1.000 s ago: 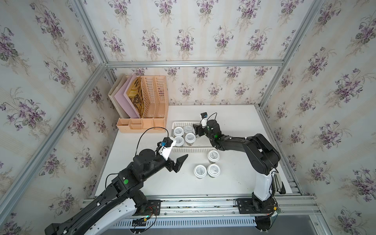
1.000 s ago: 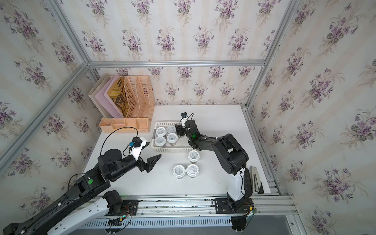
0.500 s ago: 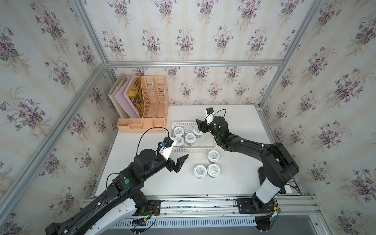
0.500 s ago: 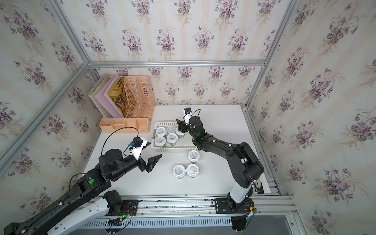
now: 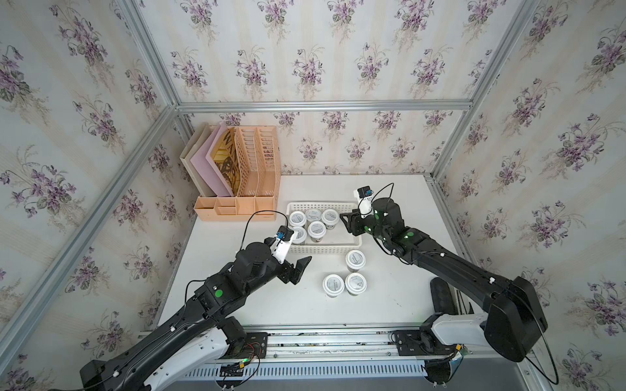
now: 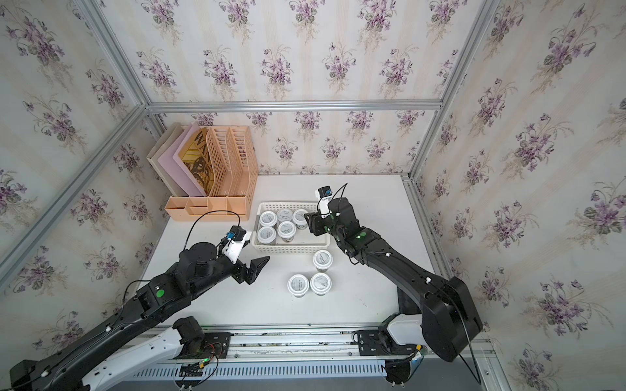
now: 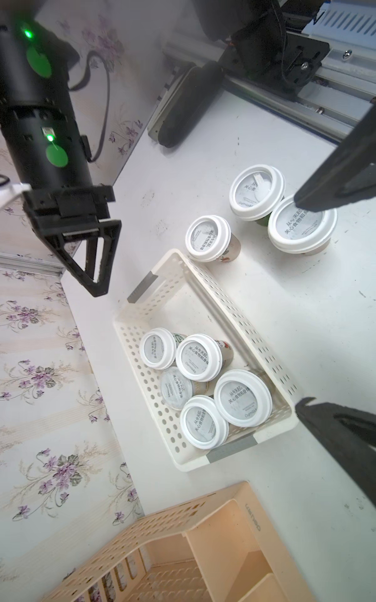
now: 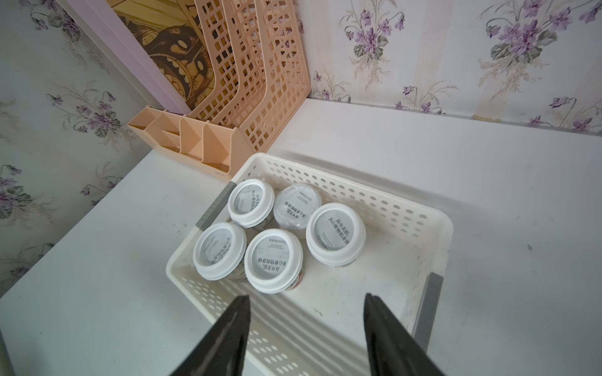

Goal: Put the yogurt in the basket
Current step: Place the yogurt in the basket, then pick up the yogurt from the center of the board.

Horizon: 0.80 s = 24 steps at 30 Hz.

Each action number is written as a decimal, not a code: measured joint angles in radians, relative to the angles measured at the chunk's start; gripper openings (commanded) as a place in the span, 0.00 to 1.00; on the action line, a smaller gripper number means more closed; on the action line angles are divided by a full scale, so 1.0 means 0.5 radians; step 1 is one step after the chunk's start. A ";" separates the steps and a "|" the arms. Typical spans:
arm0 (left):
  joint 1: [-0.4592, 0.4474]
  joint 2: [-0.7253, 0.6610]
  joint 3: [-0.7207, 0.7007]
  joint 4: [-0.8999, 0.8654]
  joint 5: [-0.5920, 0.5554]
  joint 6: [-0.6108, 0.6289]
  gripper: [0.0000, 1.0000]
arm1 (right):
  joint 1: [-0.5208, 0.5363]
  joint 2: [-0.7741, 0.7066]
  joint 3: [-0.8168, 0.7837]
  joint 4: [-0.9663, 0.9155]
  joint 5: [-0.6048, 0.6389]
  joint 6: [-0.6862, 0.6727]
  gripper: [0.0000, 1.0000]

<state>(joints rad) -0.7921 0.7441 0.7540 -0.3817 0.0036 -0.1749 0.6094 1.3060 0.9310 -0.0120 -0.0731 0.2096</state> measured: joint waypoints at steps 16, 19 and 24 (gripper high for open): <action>-0.307 0.703 0.426 -0.505 0.240 -0.143 0.72 | -0.230 -0.729 -0.314 -0.563 0.208 0.051 0.57; -0.398 0.849 0.504 -0.524 0.234 -0.181 0.72 | -0.231 -0.751 -0.340 -0.592 0.173 0.053 0.57; -0.504 1.093 0.600 -0.544 0.193 -0.236 0.73 | -0.240 -0.745 -0.359 -0.600 0.166 0.069 0.57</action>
<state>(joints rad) -1.0443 1.2903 1.0538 -0.6537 0.1001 -0.2928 0.4896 0.9333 0.7513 -0.3119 0.0101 0.2440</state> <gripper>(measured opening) 0.735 0.565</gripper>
